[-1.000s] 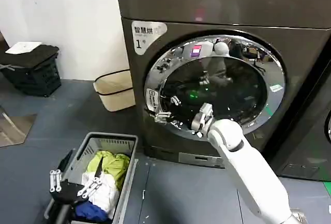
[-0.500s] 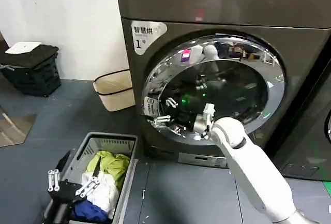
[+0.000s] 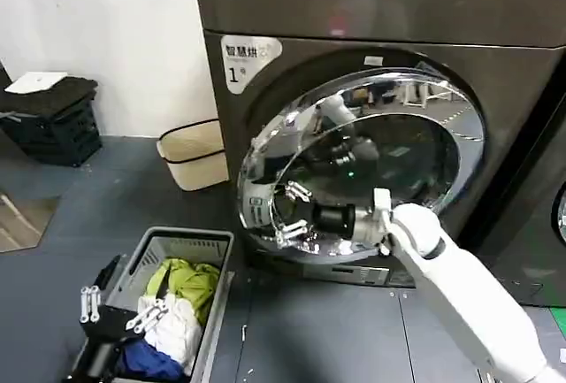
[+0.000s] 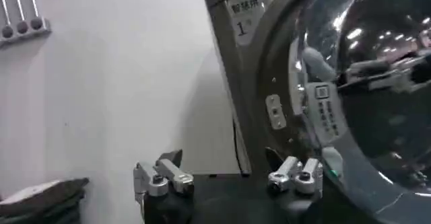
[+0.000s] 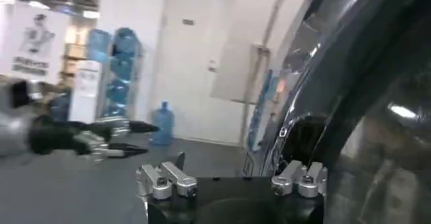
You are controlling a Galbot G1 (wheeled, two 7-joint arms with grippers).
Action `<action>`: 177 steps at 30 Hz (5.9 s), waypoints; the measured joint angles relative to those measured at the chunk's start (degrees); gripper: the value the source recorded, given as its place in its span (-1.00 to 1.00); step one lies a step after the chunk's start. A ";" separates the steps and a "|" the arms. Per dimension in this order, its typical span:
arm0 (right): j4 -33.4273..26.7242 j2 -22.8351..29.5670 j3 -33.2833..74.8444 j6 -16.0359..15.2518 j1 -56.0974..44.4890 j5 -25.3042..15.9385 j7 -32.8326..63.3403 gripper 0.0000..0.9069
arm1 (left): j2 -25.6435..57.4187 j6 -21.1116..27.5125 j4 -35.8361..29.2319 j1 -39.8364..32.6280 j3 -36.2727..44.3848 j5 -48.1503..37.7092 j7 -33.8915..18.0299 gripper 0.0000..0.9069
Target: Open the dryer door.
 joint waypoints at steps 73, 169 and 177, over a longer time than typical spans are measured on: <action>14.88 12.17 99.19 21.63 -81.71 9.59 -18.98 1.00 | 30.21 -0.27 30.26 -59.93 43.45 -15.92 13.67 1.00; -9.77 33.24 144.63 -0.43 -80.53 -46.51 78.09 1.00 | -11.45 6.86 66.57 -91.79 79.17 -10.25 13.02 1.00; -10.02 31.95 142.81 -0.72 -80.18 -43.26 74.92 1.00 | -11.27 10.58 52.95 -88.96 78.88 -14.77 14.08 1.00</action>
